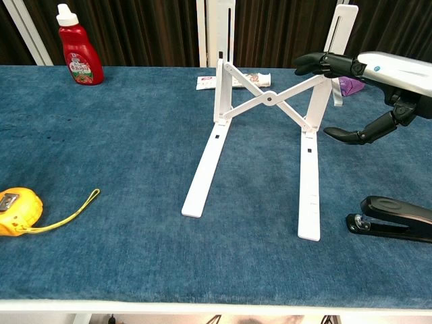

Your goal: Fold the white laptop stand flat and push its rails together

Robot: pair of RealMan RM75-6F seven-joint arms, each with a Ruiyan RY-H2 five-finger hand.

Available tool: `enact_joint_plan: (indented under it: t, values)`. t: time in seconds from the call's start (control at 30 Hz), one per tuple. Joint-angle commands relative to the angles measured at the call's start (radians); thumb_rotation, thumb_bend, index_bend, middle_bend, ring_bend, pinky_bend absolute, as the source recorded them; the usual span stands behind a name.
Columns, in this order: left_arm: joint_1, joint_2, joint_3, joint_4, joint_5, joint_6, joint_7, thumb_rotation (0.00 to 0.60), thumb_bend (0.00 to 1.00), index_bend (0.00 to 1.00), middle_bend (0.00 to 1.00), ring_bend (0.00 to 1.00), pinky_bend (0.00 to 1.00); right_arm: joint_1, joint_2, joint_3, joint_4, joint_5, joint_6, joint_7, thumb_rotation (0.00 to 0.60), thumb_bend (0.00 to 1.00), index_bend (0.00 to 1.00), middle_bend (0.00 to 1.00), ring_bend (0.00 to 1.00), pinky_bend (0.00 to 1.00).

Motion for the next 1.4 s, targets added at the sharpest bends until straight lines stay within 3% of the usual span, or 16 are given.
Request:
enact_joint_plan:
  t: [0.03,0.43,0.57,0.67,0.9,1.17,1.4]
  values:
    - [-0.001,-0.002,0.001,0.003,0.000,-0.001,-0.003,0.600,0.04,0.16,0.10,0.06,0.15,-0.003,0.004,-0.004,-0.006,-0.007,0.013,0.012,0.600,0.35,0.01,0.10,0.00,0.04]
    - [-0.002,-0.008,0.008,0.009,0.009,0.008,-0.008,0.600,0.04,0.16,0.10,0.06,0.15,-0.003,0.001,-0.022,-0.011,-0.015,0.032,0.141,0.600,0.36,0.01,0.11,0.00,0.04]
    - [-0.003,-0.007,0.008,0.009,0.009,0.008,-0.009,0.600,0.04,0.16,0.10,0.06,0.15,0.007,-0.007,-0.017,-0.010,0.009,0.013,0.245,0.600,0.48,0.03,0.12,0.00,0.04]
    - [-0.003,-0.010,0.009,0.011,0.008,0.008,-0.012,0.600,0.04,0.16,0.10,0.06,0.15,0.028,-0.024,-0.001,0.006,0.047,-0.030,0.347,0.600,0.51,0.04,0.12,0.00,0.04]
    - [0.001,-0.012,0.013,0.017,-0.002,0.006,-0.014,0.600,0.04,0.16,0.10,0.06,0.15,0.089,-0.112,0.037,0.143,0.133,-0.161,0.537,0.600,0.55,0.05,0.13,0.00,0.05]
    - [0.006,-0.011,0.015,0.025,-0.014,0.007,-0.023,0.600,0.04,0.16,0.10,0.06,0.15,0.128,-0.207,0.076,0.304,0.215,-0.258,0.620,0.600,0.58,0.06,0.13,0.00,0.05]
    - [-0.010,-0.001,0.018,0.018,0.007,-0.007,-0.056,0.600,0.04,0.16,0.10,0.06,0.15,0.138,-0.226,0.086,0.360,0.229,-0.291,0.630,0.600,0.58,0.06,0.13,0.00,0.05]
